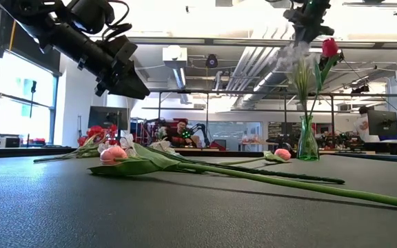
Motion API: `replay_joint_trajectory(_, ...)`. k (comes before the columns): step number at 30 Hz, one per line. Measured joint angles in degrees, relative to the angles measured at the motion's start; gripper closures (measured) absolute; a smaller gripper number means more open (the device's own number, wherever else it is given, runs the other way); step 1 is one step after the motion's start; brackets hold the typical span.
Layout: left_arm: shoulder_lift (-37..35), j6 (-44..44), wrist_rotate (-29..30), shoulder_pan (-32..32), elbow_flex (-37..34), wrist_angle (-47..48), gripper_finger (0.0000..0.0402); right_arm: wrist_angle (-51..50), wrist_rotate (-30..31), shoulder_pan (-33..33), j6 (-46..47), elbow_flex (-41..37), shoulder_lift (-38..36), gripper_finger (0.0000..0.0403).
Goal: Sort flowers into vase by color
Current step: Put the top white flowers into the green vase, then put the red tulip into the green vase
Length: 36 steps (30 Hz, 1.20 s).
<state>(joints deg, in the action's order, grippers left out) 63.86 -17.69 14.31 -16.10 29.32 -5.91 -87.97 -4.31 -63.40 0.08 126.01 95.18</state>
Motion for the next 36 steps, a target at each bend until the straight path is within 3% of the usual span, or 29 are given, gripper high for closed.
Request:
replay_joint_trajectory(8, 0.0, -0.2, -0.1, 0.0, 0.0, -1.7, 0.0288, 0.9, 0.1, 0.1, 3.8, 6.3, -0.2, 0.0202)
replay_joint_trajectory(12, 0.0, -1.7, 1.2, 0.0, 0.0, -1.1, 0.0288, 4.1, 0.0, 1.3, 5.2, 8.1, -2.0, 0.0164)
replay_joint_trajectory(19, 0.0, -0.8, 2.8, -0.1, 0.0, -1.5, 0.0288, 8.6, -5.7, 3.5, 8.4, 9.1, -5.3, 0.016)
replay_joint_trajectory(25, 0.0, -0.7, 2.6, -0.1, 0.0, -1.5, 0.0288, 8.7, -6.0, 10.8, 12.0, 9.0, -5.3, 0.016)
replay_joint_trajectory(30, 0.0, 0.3, 0.8, -0.2, 0.0, -1.5, 0.0288, 9.8, -6.2, 18.2, 11.9, 9.0, -5.3, 0.016)
replay_joint_trajectory(36, -0.8, 3.5, -6.4, -1.6, 0.0, -1.8, 0.0288, 10.2, -5.9, 27.0, 18.1, 9.0, -5.3, 0.016)
